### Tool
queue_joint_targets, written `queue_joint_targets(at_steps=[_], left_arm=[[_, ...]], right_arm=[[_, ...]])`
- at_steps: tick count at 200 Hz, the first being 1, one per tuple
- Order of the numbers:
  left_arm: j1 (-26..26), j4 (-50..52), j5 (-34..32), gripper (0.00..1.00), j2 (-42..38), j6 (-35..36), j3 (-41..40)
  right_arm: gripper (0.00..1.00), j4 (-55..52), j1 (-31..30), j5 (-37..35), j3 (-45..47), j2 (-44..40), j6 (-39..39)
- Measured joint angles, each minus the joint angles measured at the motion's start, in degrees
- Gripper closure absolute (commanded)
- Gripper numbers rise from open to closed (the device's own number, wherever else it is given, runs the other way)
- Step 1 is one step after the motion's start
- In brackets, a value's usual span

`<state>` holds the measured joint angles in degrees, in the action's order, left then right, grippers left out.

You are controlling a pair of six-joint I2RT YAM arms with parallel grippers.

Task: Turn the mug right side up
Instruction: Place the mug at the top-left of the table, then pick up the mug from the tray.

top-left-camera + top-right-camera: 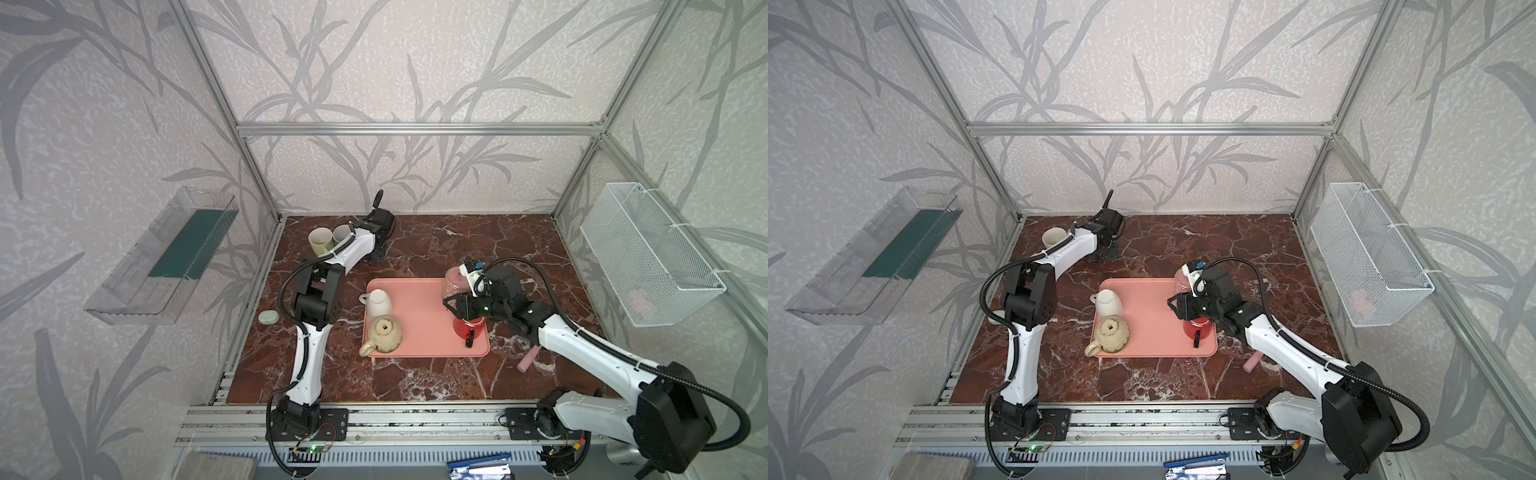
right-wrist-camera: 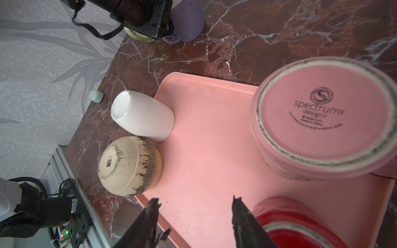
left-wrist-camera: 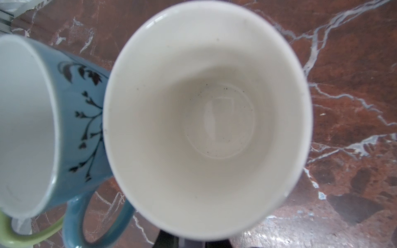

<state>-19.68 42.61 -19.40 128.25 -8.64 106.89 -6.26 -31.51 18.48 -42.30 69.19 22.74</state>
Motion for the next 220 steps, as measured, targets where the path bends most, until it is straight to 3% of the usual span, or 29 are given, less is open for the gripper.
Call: queue_joint_targets(at_steps=[65, 135, 220], left_arm=[[0.0, 1.0, -0.2, 0.67, 0.0, -0.4, 1.3], [0.0, 1.1, 0.3, 0.57, -1.6, -0.6, 1.3], [-0.7, 0.6, 1.9, 0.38, -12.5, -2.5, -3.2]], right_arm=[[0.44, -1.7, -0.1, -0.2, -0.3, -2.4, -0.3], [0.44, -4.3, -0.1, -0.5, -0.9, -4.4, -0.5], [0.44, -5.9, -0.1, -0.7, -1.3, -7.0, -0.7]])
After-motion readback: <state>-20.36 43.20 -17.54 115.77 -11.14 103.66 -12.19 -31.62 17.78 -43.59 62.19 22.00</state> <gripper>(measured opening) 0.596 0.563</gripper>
